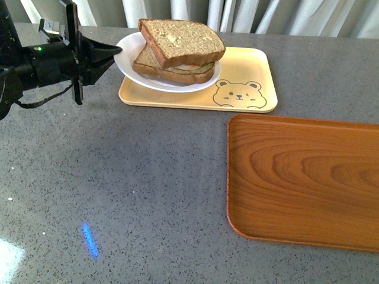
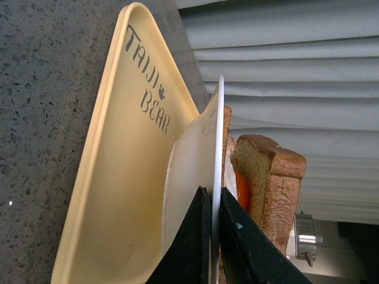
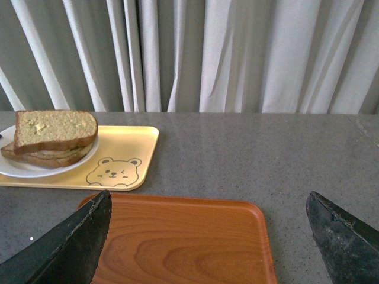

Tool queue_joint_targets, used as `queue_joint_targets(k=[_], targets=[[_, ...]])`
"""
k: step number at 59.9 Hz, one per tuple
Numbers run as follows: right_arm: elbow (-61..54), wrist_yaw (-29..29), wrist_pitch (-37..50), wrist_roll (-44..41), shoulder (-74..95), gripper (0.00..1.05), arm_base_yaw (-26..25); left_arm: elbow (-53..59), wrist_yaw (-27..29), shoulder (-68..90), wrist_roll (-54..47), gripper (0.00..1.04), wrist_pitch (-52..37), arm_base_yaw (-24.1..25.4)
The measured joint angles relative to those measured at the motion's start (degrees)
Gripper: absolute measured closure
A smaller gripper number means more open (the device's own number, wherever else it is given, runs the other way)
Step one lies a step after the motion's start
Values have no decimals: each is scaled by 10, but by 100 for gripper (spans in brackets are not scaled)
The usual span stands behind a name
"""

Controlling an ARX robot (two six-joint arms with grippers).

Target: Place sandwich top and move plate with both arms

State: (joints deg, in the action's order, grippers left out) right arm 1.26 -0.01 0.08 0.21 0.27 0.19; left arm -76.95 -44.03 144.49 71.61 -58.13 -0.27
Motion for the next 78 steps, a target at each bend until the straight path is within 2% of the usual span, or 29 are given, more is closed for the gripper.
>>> queue_joint_targets(k=[34, 37, 59, 66, 78], targets=[[0, 0, 0, 0, 0, 9, 0, -37, -28, 19, -32, 101, 43, -12], [0, 0, 0, 0, 0, 9, 0, -41, -32, 20, -31, 90, 46, -15], [0, 0, 0, 0, 0, 9, 0, -49, -36, 22, -38, 34, 61, -24], [0, 0, 0, 0, 0, 9, 0, -49, -41, 20, -48, 9, 70, -21], [0, 0, 0, 0, 0, 9, 0, -22, -49, 1, -77, 9, 103, -5]])
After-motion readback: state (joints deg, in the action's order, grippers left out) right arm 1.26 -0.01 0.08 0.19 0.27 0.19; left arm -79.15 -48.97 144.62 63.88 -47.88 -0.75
